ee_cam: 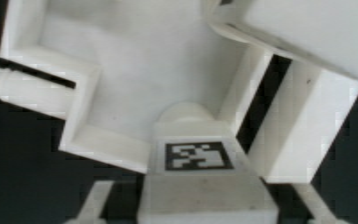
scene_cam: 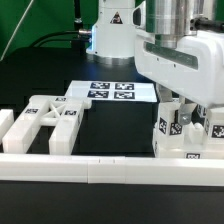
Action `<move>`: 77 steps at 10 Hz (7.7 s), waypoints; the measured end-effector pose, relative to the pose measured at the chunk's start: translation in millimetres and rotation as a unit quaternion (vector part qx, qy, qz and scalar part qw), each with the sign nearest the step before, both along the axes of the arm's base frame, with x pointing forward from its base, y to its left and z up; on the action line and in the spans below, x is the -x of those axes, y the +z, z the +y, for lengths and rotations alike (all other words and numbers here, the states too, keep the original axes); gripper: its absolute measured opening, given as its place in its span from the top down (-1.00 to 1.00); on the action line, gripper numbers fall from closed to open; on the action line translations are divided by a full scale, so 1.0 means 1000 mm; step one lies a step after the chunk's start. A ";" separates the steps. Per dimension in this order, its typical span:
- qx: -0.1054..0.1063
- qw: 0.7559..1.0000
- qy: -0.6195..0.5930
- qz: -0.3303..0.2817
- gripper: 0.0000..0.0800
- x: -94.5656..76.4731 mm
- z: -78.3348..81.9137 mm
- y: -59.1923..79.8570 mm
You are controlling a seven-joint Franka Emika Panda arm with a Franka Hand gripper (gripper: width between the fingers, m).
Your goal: Assemble chair
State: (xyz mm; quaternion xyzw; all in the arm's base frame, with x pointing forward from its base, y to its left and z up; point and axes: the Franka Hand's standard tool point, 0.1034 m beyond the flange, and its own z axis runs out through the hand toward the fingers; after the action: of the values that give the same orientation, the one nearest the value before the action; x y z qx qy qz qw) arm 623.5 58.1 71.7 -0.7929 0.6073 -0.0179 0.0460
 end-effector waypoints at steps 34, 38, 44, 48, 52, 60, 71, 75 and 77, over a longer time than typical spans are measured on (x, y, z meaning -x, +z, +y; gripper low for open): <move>0.057 0.845 0.532 -0.018 0.29 -0.001 -0.005 -0.001; 0.043 0.932 0.358 -0.015 0.29 0.000 -0.005 -0.002; 0.024 0.993 0.119 -0.005 0.29 0.000 -0.004 -0.002; 0.004 1.000 -0.027 -0.001 0.29 0.000 -0.004 -0.002; 0.006 1.000 0.008 0.000 -0.23 0.000 -0.003 -0.002; 0.035 0.938 0.345 -0.013 -0.62 0.000 -0.004 -0.002; 0.073 0.728 0.681 -0.014 -0.62 0.000 -0.008 -0.002; 0.075 0.690 0.719 -0.011 -0.12 -0.003 -0.012 0.001; 0.075 0.700 0.710 -0.011 0.28 -0.003 -0.012 0.001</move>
Offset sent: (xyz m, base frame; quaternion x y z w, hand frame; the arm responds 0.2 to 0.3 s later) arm 0.0006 -0.0043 -0.0008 -0.0072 -0.0031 -0.0510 0.9987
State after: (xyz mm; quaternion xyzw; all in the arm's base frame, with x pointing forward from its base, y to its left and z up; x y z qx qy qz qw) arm 626.5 46.0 72.8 -0.9896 -0.1394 -0.0340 -0.0080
